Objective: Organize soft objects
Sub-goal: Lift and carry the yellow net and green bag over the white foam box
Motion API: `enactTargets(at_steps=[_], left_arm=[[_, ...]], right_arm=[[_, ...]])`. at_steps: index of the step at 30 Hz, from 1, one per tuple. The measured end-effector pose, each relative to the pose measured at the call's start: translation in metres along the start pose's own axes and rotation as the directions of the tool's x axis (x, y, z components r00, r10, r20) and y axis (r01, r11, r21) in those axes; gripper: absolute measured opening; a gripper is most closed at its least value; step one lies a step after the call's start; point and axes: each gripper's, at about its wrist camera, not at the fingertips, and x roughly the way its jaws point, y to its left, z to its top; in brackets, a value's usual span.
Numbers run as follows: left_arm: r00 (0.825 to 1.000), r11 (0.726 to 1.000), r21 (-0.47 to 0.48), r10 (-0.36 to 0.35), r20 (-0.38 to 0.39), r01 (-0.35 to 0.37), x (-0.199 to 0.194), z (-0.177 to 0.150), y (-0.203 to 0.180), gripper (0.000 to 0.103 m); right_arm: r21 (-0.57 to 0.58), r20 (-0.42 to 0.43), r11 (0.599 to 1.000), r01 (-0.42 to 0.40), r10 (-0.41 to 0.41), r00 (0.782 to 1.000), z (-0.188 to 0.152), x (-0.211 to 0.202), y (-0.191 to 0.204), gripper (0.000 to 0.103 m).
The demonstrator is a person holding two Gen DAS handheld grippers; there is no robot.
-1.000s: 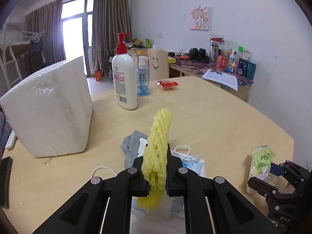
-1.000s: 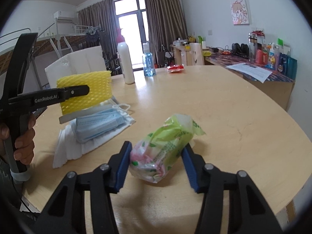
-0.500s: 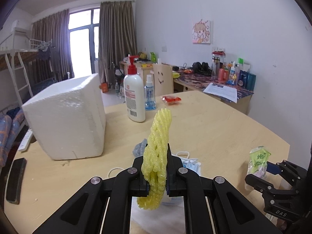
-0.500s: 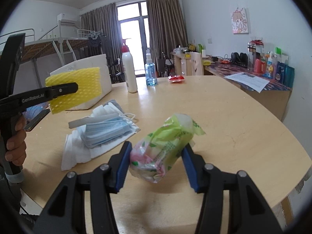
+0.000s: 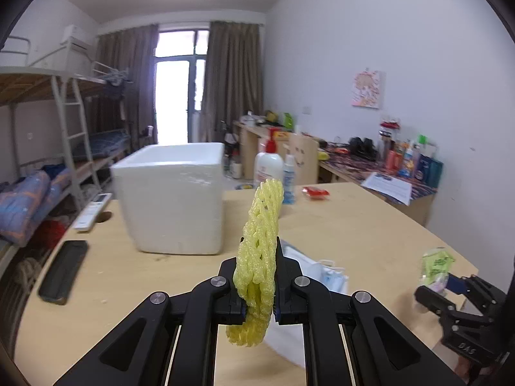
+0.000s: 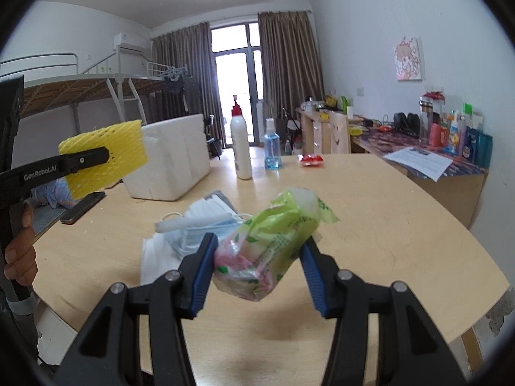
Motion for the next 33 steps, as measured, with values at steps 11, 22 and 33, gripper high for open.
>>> enactTargets(at_steps=[11,22,33], left_arm=[[0.987,0.991,-0.028,0.134,0.087,-0.132,-0.058,-0.008,0.027,0.011],[0.963,0.975,-0.061,0.222,0.154,-0.215,-0.093,-0.006,0.042,0.011],[0.933,0.950,-0.095,0.311,0.180,-0.298,-0.116,-0.018,0.059,0.011]], right_arm=[[-0.041,0.064,0.997,-0.072,0.074,0.995,0.008,-0.016,0.027,0.056],[-0.097,0.135,0.985,-0.145,0.157,0.978,0.024,-0.030,0.058,0.057],[-0.144,0.139,0.964,-0.223,0.242,0.960,0.033,-0.022,0.094,0.056]])
